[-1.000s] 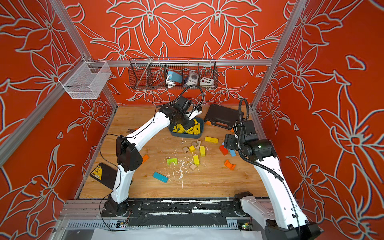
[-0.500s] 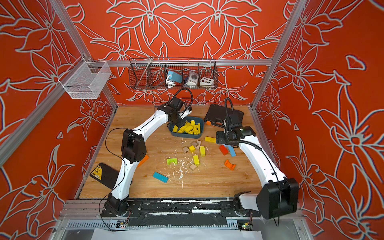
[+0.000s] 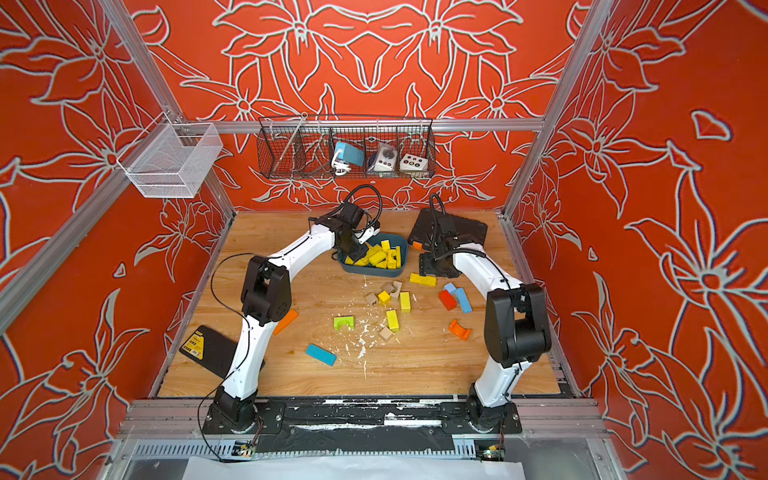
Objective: Pick out the yellow building blocks
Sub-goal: Place the building block in the storage box, then pick up the building block from the center of the board.
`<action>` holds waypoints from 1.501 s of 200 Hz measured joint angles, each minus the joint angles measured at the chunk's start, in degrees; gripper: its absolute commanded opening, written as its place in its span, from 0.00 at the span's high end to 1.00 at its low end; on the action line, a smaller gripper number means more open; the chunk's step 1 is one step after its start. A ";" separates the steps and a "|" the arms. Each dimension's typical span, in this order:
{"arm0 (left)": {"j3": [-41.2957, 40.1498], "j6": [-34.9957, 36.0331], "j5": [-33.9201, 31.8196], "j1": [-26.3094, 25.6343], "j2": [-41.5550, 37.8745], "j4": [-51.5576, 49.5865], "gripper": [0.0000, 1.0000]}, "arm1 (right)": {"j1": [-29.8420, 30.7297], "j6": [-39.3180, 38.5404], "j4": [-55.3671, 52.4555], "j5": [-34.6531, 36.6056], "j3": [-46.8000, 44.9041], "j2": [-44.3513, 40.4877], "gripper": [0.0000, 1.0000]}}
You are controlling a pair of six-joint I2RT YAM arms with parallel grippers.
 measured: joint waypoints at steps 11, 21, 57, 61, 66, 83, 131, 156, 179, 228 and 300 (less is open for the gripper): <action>-0.42 0.26 -0.15 0.37 0.00 -0.04 0.57 | 0.00 0.00 0.83 -0.09 0.59 1.95 0.24; -0.94 0.17 -0.22 0.57 0.00 -0.09 0.51 | 0.00 0.00 1.25 -0.39 1.36 3.85 0.24; -2.51 0.85 -0.46 1.14 -0.57 -0.33 0.36 | 0.00 -0.37 2.21 -1.09 4.87 9.79 0.24; -2.64 0.72 -0.50 1.14 -0.74 -0.39 0.35 | 0.00 -0.48 2.16 -1.20 5.25 10.19 0.24; -2.80 0.81 -0.52 1.11 -1.05 -0.50 0.34 | 0.00 -0.70 2.21 -1.29 5.73 10.78 0.24; -3.34 0.63 -0.50 1.11 -2.49 -0.74 0.32 | 0.00 -1.49 2.25 -1.36 7.13 12.13 0.24; -4.15 -0.52 0.28 1.11 -10.75 -2.47 0.27 | 0.00 -3.93 1.86 -1.88 10.14 15.54 0.25; -4.59 -1.11 1.27 1.14 -15.85 -4.26 0.15 | 0.00 -4.63 1.11 -3.08 10.10 16.57 0.25; -7.72 -1.03 2.40 1.20 -21.68 -4.94 0.09 | 0.00 -4.66 1.16 -4.37 9.49 16.50 0.25; -11.67 -1.18 3.30 1.42 -29.27 -5.60 0.08 | 0.00 -4.55 1.55 -6.91 5.86 14.95 0.25; -18.82 -1.46 3.89 2.01 -31.04 -5.64 0.08 | 1.18 -3.54 1.95 -6.03 -1.81 9.64 0.28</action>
